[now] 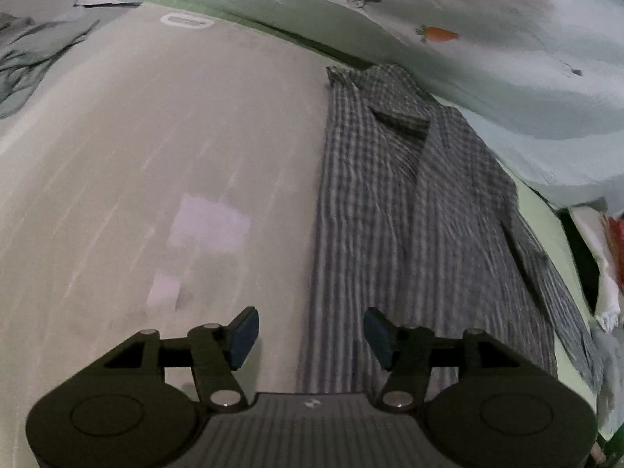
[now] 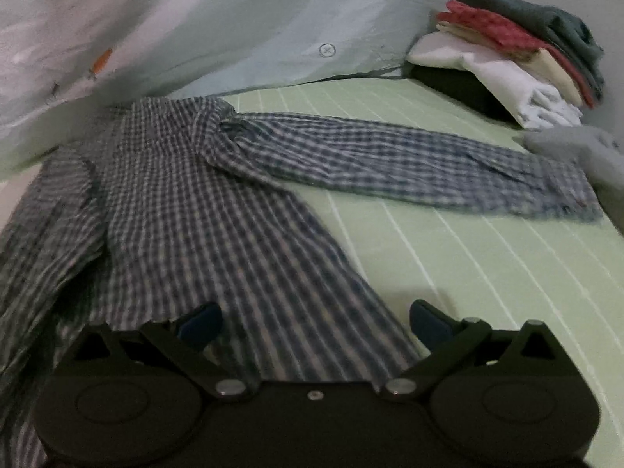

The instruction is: Fold clothes

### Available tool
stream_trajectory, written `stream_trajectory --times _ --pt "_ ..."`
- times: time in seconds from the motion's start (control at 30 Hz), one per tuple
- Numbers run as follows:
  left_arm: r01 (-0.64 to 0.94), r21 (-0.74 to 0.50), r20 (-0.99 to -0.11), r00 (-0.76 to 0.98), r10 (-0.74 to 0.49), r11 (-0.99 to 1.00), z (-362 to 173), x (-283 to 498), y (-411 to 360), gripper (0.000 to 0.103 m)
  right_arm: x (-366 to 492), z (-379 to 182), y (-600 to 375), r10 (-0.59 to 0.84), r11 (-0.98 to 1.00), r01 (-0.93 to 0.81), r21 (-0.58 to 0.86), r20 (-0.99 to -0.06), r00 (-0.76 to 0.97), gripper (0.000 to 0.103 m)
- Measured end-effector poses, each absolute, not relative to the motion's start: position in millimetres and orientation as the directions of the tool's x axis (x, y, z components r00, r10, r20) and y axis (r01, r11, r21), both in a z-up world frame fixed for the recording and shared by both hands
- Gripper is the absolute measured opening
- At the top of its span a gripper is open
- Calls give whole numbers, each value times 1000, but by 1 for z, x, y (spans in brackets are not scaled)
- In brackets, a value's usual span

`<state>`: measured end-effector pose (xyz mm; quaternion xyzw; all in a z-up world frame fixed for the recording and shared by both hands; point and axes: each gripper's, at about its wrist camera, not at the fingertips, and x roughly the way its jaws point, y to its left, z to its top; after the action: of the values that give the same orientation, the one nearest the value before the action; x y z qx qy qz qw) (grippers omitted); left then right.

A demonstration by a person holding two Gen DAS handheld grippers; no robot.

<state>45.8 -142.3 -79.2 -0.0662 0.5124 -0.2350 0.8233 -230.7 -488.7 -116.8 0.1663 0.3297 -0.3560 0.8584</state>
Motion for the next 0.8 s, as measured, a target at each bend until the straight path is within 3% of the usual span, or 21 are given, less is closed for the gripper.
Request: stream_trajectory --times 0.1,0.5,0.53,0.6,0.63,0.8 --pt "358 -343 -802 371 -469 869 -86 90 -164 67 -211 -120 -497 -538 671 741 29 -669 512 103" --pt "479 -335 -754 380 -536 811 -113 243 -267 74 -149 -126 -515 -613 610 792 3 -632 474 103" --pt "488 -326 -752 385 -535 810 -114 249 -273 66 -146 -126 -514 -616 603 798 4 -632 469 103" --pt "500 -305 -750 398 -528 811 -116 259 -281 16 -140 -126 -514 -625 588 809 6 -632 458 103" --pt "506 -294 -749 405 -524 811 -117 264 -286 3 -136 -126 -513 -629 579 815 6 -632 452 103" --pt "543 -208 -740 457 -494 813 -114 278 -300 2 -116 -127 -508 -631 577 817 5 -632 449 103"
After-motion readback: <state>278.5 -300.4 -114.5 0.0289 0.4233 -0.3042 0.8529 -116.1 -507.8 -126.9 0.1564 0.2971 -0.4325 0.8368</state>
